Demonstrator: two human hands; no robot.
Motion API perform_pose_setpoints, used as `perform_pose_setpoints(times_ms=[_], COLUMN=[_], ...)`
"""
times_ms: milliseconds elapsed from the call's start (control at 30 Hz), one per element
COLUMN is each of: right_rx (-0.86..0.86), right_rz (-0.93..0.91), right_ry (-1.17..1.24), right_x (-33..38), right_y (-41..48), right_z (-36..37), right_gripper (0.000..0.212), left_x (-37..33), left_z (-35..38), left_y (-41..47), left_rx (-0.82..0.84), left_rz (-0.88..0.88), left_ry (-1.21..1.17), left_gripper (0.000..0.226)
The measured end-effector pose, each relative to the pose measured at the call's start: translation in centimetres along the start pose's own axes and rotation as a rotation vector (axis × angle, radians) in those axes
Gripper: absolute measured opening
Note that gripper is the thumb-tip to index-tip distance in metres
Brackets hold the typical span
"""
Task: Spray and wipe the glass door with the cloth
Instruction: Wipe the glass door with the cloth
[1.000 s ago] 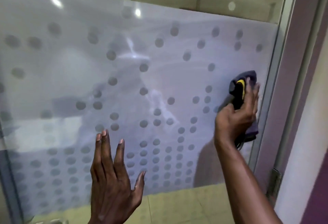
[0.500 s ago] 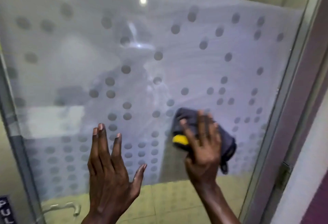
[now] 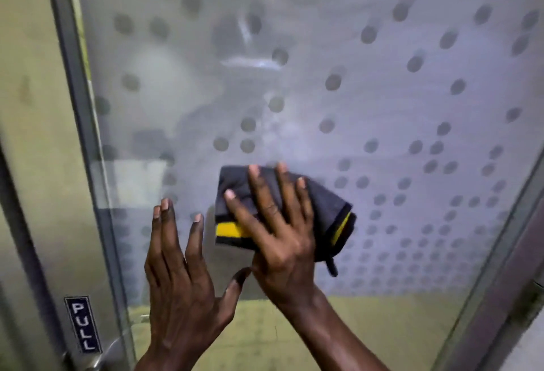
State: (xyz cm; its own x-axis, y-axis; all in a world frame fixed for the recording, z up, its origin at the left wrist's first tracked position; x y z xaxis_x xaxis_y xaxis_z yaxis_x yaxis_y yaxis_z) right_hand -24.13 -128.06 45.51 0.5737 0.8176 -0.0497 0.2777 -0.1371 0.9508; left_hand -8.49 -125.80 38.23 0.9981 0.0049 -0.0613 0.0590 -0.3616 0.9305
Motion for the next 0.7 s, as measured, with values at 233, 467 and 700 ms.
perform_pose_setpoints(times_ms=[233,467,700], right_rx=[0.104,-0.224,-0.582], right_rz=[0.077,0.621,1.251], right_ry=[0.062,0.604,1.160], right_x=[3.6,6.6,7.5], right_y=[-6.0,-6.7,-9.0], right_z=[1.6,-0.4,0.3], right_gripper=[0.052,0.073,0.049], left_x=[1.0,2.0,3.7], left_z=[-0.7,-3.3,-6.8], left_y=[-0.3,-0.7,-3.6], left_rx=[0.009,0.012,0.307], left_rz=[0.052,0.065,-0.150], left_ry=[-0.122,-0.408,-0.718], left_gripper=[0.114,0.102,0.072])
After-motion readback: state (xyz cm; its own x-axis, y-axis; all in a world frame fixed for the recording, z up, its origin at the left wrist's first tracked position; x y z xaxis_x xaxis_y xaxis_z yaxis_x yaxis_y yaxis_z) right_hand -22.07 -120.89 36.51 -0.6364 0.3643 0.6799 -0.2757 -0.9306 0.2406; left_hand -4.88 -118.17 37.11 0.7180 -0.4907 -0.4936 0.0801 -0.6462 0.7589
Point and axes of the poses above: each hand's wrist, its own y-axis towards the middle knuckle, its own z-axis out of the palm, x = y × z, the point moved 4 cm from there along y, towards the middle knuckle, and after that the axes turned 14 degrees about y, right-handed, at the moved point
